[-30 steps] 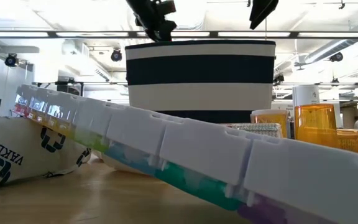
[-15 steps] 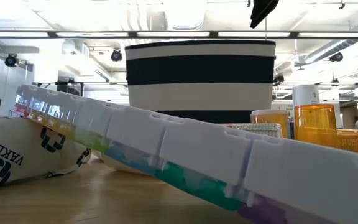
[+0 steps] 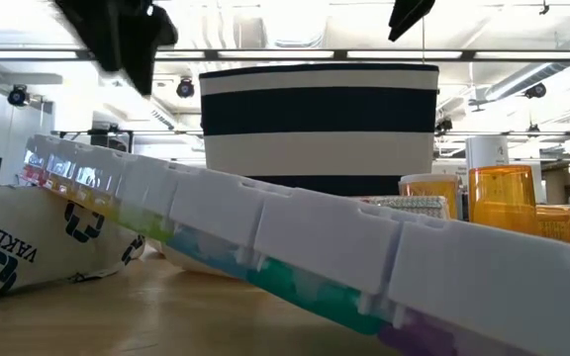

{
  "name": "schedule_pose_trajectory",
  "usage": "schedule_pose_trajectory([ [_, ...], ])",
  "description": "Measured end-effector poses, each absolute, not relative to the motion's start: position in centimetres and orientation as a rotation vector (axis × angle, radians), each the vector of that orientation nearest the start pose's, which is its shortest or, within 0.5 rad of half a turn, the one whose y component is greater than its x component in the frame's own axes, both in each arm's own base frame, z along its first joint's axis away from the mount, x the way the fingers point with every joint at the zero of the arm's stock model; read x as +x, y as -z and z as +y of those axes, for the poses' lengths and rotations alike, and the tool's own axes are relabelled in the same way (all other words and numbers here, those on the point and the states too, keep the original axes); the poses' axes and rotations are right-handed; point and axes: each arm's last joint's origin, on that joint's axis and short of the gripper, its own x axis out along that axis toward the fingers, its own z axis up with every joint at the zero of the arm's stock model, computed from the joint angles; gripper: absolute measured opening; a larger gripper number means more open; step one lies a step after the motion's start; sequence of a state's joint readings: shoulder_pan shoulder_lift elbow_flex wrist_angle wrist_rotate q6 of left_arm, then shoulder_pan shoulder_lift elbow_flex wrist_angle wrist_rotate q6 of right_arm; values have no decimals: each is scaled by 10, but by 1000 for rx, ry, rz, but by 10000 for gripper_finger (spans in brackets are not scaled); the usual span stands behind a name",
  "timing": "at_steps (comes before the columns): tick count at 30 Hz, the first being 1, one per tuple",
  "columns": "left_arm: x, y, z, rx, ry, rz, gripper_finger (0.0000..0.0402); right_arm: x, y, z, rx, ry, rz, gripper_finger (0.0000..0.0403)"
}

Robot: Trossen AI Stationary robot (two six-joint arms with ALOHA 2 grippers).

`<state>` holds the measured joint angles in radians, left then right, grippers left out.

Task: Pick & place medical supplies in basket/bin
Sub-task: Put the white pill bottle into the bin

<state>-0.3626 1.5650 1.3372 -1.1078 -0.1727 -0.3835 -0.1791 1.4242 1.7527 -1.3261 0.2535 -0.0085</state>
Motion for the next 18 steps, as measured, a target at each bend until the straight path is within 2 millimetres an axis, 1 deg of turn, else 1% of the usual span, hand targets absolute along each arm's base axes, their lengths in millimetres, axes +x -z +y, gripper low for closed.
schedule_pose_trajectory([
  [3, 276, -253, -101, -19, -113, 1273, 267, 241, -420, -51, -56, 385, 1011, 366],
  [10, 270, -222, -98, -32, -134, 1287, 267, 240, -419, -51, -62, 382, 1019, 366],
  [13, 266, -211, -96, -26, -141, 1304, 267, 240, -419, -51, -62, 381, 1019, 366],
  [18, 267, -201, -93, -48, -145, 1276, 267, 240, -419, -51, -62, 382, 1018, 366],
])
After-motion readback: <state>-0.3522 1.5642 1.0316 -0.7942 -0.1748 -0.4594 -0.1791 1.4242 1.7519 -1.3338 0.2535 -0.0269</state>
